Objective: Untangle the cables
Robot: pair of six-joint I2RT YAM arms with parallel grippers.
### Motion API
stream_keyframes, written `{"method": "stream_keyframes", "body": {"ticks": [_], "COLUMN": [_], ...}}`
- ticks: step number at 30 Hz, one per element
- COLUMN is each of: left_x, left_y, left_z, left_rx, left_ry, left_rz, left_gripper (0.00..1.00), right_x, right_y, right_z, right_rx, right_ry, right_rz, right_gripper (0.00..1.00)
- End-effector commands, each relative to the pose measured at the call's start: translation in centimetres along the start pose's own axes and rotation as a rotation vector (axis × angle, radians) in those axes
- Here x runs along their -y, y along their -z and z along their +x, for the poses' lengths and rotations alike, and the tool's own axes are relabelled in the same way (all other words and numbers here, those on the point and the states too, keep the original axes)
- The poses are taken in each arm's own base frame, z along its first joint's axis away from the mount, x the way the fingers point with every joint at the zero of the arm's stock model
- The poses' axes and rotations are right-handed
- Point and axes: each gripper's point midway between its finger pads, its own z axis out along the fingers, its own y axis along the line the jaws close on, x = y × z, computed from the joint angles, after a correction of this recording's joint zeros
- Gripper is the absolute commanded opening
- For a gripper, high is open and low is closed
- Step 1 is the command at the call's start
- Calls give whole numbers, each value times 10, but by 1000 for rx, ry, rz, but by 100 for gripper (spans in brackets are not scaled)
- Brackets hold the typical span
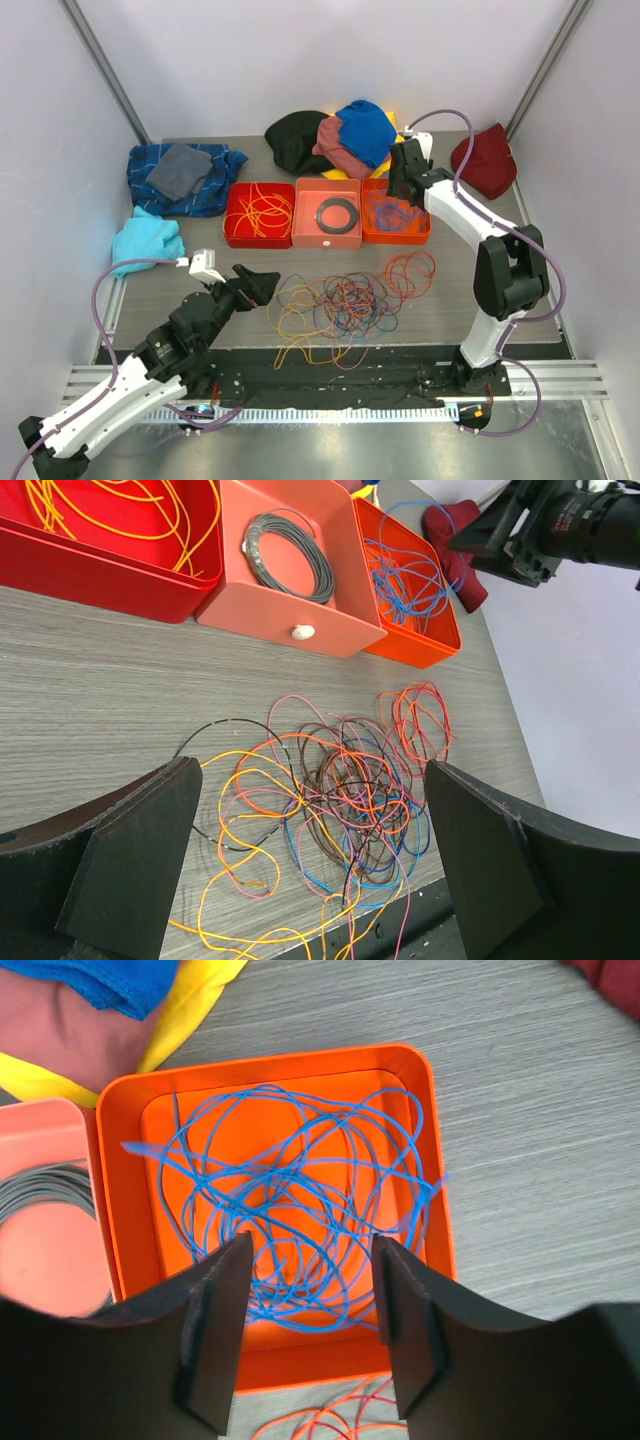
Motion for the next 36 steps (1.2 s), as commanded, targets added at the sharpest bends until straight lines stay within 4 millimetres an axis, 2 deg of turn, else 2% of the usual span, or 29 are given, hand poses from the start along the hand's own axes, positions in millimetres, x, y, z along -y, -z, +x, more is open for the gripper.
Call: {"method": "stream_keyframes", "body": {"ticks": [1,4,5,6,7,9,10,11,12,13,14,15,16,17,18,19,20,21,23,24,25,26,27,28,31,33,34,36], "left_x": [1,4,8,9,13,13,23,20,26,35,41,49,54,77,78,86,105,107,123,142,137,146,158,152,160,164,173,172], "left_y": [-2,-8,-9,-11,-13,-22,-24,-30,-32,-34,-38,-40,-41,-40,-45,-47,-45,-51,-45,-46,-50,-44,-47,-53,-65,-71,-74,-78], "left_z": [-7,-3,0,2,0,15,11,22,27,24,35,38,44,43,58,63,69,88,119,123,149,164,169,187,208,218,221,248], "left_rx": [29,18,4,-7,-18,-93,-107,-156,-186,-193,-231,-244,-268,-279,-322,-338,-356,-405,-494,-510,-574,-616,-619,-656,-674,-689,-691,-761], "left_ry": [11,9,7,0,-5,-39,-45,-69,-74,-85,-116,-135,-194,-218,-273,-306,-361,-409,-493,-504,-548,-570,-586,-617,-644,-646,-634,-621], "left_rz": [-7,-1,11,10,8,-23,-13,-38,-25,-8,3,21,40,94,86,102,155,152,227,271,264,301,326,306,331,345,361,379], "left_gripper": [100,100,100,98,97,95,95,94,94,94,95,96,96,100,100,100,100,100,100,98,97,92,89,86,75,72,65,59], "right_x": [6,9,11,12,13,18,24,29,31,36,37,35,38,39,40,42,45,48,52,57,60,62,67,69,71,72,71,72], "right_y": [47,82,88,106,112,121,135,136,141,155,162,169,169,186,191,188,194,193,191,192,193,195,199,203,214,215,217,217], "right_z": [-45,-57,-54,-58,-55,-40,-40,-27,-22,-11,-6,-5,13,12,15,27,29,36,46,49,51,52,50,47,39,38,36,36], "right_rx": [147,198,200,228,230,219,244,228,231,246,262,289,278,315,327,311,323,308,288,288,290,294,308,321,345,342,343,343], "right_ry": [-90,-114,-114,-123,-127,-118,-147,-153,-167,-197,-211,-236,-237,-271,-286,-281,-297,-289,-276,-272,-270,-268,-272,-278,-283,-273,-269,-262], "right_rz": [-30,-52,-54,-74,-80,-77,-89,-91,-103,-137,-163,-202,-223,-281,-301,-304,-316,-308,-290,-277,-270,-268,-265,-266,-282,-280,-280,-279], "right_gripper": [59,61,62,62,63,63,63,63,62,61,60,59,58,56,55,55,54,54,54,54,54,54,54,54,54,54,54,53]}}
